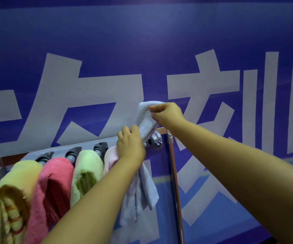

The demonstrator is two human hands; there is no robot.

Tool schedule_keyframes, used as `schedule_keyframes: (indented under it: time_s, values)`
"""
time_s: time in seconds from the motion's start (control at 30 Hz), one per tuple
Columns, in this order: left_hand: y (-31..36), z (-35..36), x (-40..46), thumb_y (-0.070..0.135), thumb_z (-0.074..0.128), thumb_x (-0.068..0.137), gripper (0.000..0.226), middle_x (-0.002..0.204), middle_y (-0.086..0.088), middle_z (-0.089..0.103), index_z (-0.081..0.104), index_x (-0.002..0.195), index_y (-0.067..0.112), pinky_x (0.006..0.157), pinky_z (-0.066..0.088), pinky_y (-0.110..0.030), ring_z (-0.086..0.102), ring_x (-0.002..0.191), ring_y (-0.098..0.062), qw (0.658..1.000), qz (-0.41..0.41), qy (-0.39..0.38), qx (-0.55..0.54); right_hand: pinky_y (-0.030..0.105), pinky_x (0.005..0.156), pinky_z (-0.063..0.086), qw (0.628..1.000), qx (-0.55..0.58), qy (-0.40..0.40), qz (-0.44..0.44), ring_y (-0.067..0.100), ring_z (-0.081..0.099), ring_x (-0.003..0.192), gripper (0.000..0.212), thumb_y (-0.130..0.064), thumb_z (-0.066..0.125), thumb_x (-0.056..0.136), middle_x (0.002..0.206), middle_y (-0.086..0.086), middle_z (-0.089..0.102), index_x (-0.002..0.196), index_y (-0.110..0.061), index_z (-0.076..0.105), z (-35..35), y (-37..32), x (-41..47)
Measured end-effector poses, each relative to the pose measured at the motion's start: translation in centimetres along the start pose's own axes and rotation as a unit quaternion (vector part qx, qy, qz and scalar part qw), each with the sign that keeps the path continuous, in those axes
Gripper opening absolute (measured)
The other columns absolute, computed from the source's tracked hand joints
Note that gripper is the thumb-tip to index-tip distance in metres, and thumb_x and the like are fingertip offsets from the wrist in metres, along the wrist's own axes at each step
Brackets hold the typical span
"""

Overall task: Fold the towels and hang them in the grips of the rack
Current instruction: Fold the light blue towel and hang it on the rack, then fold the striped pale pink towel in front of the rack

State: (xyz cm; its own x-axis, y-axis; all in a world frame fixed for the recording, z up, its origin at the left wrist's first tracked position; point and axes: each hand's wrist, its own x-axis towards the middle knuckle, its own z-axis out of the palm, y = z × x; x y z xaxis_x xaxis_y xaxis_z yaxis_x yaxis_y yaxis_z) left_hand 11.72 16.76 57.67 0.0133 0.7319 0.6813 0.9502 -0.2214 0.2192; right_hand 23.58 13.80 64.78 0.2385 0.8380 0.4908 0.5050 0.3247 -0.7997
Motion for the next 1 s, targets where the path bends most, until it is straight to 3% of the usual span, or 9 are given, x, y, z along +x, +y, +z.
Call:
schedule_keyframes:
  time_s: [0.1,0.23,0.37,0.47,0.6,0.67,0.77,0.87,1.0]
  values:
    - [-0.2,0.2,-0.2,0.002,0.053,0.082,0.035,0.123,-0.015,0.047,0.047,0.116,0.007,0.086,0.04,-0.039,0.045,0.114,-0.036,0.993,0.043,-0.105,0.013,0.042,0.087,0.054,0.991,0.046,0.036,0.119,0.032,0.065,0.095,0.028,-0.012,0.058,0.086,0.106,0.021,0.066,0.112,-0.007,0.066,-0.4,2.9,0.4]
    - [-0.4,0.0,-0.8,0.004,0.053,0.082,0.046,0.127,-0.015,0.046,0.045,0.127,0.009,0.089,0.04,-0.038,0.046,0.116,-0.035,0.982,0.111,-0.145,0.044,0.041,0.082,0.056,0.954,0.172,0.053,0.24,0.025,0.06,0.081,0.031,0.005,0.059,0.08,0.111,0.02,0.066,0.109,0.001,0.066,-0.1,7.6,-1.3]
    - [-0.8,-0.9,-1.0,0.005,0.052,0.079,0.036,0.122,-0.015,0.05,0.051,0.115,0.006,0.077,0.04,-0.036,0.053,0.108,-0.035,0.973,0.14,-0.181,0.027,0.031,0.064,0.051,0.895,0.34,0.098,0.272,0.02,0.053,0.059,0.026,0.011,0.053,0.085,0.096,0.015,0.056,0.105,0.0,0.066,0.9,9.0,-4.8]
    - [-1.0,-1.7,-0.7,0.003,0.051,0.078,0.03,0.118,-0.015,0.052,0.052,0.108,0.006,0.071,0.037,-0.033,0.055,0.103,-0.034,0.967,0.157,-0.203,0.016,0.03,0.063,0.051,0.863,0.404,0.134,0.272,0.018,0.054,0.063,0.029,0.012,0.053,0.084,0.097,0.014,0.056,0.106,-0.002,0.067,1.4,8.8,-6.9]
    - [-0.8,-2.1,-0.4,0.007,0.052,0.082,0.039,0.125,-0.012,0.046,0.049,0.121,0.009,0.08,0.037,-0.032,0.05,0.111,-0.03,0.959,0.174,-0.221,0.024,0.024,0.052,0.049,0.815,0.471,0.146,0.303,0.017,0.054,0.066,0.032,0.013,0.051,0.085,0.095,0.012,0.057,0.11,-0.001,0.064,2.8,9.3,-9.0]
    - [-0.6,-2.3,-0.2,0.005,0.05,0.082,0.041,0.126,-0.011,0.045,0.048,0.123,0.011,0.076,0.035,-0.028,0.05,0.11,-0.028,0.956,0.177,-0.233,0.03,0.025,0.054,0.049,0.79,0.498,0.147,0.326,0.018,0.055,0.068,0.031,0.011,0.049,0.086,0.091,0.011,0.057,0.11,-0.001,0.063,3.6,9.9,-9.7]
    - [-0.3,-2.6,0.1,0.001,0.046,0.081,0.045,0.126,-0.011,0.046,0.048,0.125,0.013,0.076,0.036,-0.029,0.05,0.11,-0.028,0.948,0.184,-0.255,0.048,0.027,0.058,0.049,0.772,0.507,0.146,0.355,0.02,0.055,0.071,0.026,0.009,0.05,0.087,0.104,0.015,0.057,0.106,-0.003,0.063,4.9,11.4,-9.7]
    - [-0.4,-1.8,-0.4,-0.001,0.044,0.082,0.049,0.131,-0.013,0.044,0.044,0.129,0.011,0.088,0.041,-0.033,0.048,0.117,-0.029,0.949,0.167,-0.268,0.023,0.027,0.047,0.05,0.758,0.51,0.126,0.386,0.022,0.054,0.068,0.027,0.01,0.05,0.086,0.103,0.017,0.057,0.109,0.002,0.062,6.5,13.0,-9.5]
    - [-0.7,0.6,-3.0,-0.004,0.05,0.081,0.07,0.151,-0.011,0.022,0.022,0.144,0.01,0.11,0.028,-0.032,0.027,0.138,-0.026,0.973,0.075,-0.189,-0.113,0.017,0.037,0.049,0.758,0.51,0.041,0.404,0.019,0.057,0.064,0.021,0.004,0.056,0.087,0.077,0.012,0.061,0.106,-0.002,0.062,8.5,13.7,-10.0]
